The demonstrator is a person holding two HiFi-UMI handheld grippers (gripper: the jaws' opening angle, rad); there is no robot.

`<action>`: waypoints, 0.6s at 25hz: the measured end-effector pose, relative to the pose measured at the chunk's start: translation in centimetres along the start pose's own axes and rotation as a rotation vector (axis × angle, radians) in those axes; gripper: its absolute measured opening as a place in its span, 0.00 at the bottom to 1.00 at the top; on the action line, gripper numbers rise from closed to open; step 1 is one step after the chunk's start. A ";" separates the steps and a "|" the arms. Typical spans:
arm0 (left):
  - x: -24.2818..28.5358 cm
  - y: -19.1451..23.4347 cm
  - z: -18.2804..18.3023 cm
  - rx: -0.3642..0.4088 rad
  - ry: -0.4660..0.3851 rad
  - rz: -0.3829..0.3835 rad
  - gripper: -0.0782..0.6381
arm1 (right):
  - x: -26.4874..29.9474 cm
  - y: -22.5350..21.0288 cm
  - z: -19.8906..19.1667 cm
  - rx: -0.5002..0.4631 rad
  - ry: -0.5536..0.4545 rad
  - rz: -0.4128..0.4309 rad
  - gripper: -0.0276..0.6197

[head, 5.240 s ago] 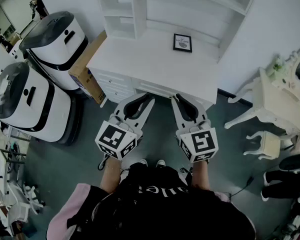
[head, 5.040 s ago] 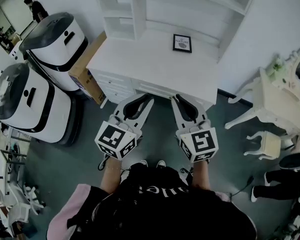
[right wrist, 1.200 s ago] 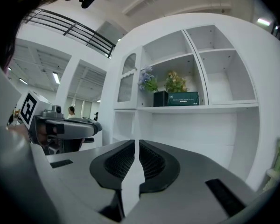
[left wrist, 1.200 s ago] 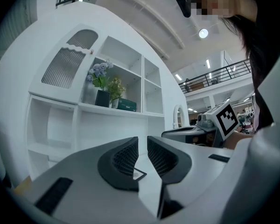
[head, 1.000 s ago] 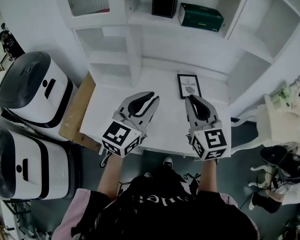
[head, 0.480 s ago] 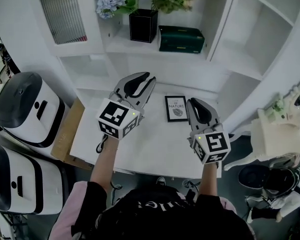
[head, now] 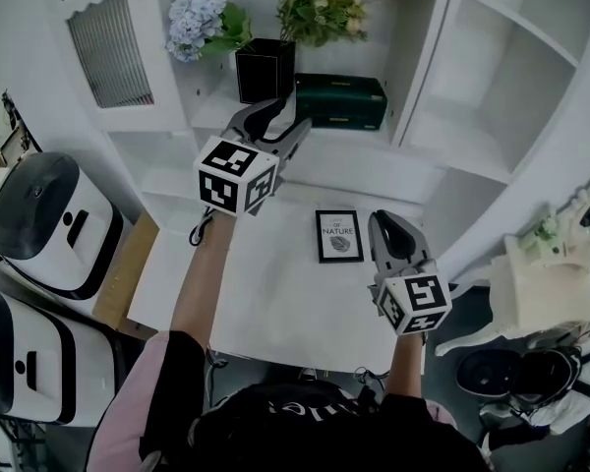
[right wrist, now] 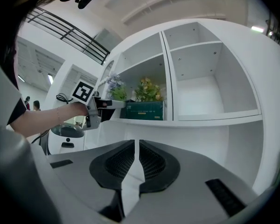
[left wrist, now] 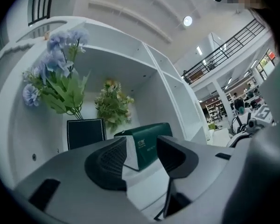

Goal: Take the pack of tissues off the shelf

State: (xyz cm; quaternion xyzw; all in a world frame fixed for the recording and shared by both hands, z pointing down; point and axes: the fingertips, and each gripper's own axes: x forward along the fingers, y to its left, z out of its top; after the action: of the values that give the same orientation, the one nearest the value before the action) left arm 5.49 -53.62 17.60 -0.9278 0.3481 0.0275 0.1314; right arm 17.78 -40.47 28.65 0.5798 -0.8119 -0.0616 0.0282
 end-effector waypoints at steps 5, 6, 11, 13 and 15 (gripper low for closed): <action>2.3 1.0 -1.4 -0.033 0.063 0.034 0.39 | 0.3 -0.9 -0.6 0.011 0.006 0.010 0.14; 2.7 0.9 -1.6 -0.036 0.075 0.033 0.39 | 0.3 -1.0 -0.7 0.013 0.008 0.012 0.14; 3.3 0.8 -2.1 -0.088 0.089 0.044 0.36 | 0.4 -1.3 -0.9 0.011 0.012 0.024 0.14; 3.2 0.8 -2.1 -0.090 0.091 0.040 0.35 | 0.3 -1.3 -0.4 0.012 -0.004 0.023 0.14; 2.8 0.6 -2.1 -0.075 0.094 0.033 0.33 | 0.3 -1.2 0.3 0.004 -0.020 0.028 0.14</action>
State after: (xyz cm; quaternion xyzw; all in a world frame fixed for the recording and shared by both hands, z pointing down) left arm 7.13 -56.43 19.04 -0.9265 0.3678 -0.0011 0.0797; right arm 18.81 -41.08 28.22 0.5680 -0.8202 -0.0654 0.0197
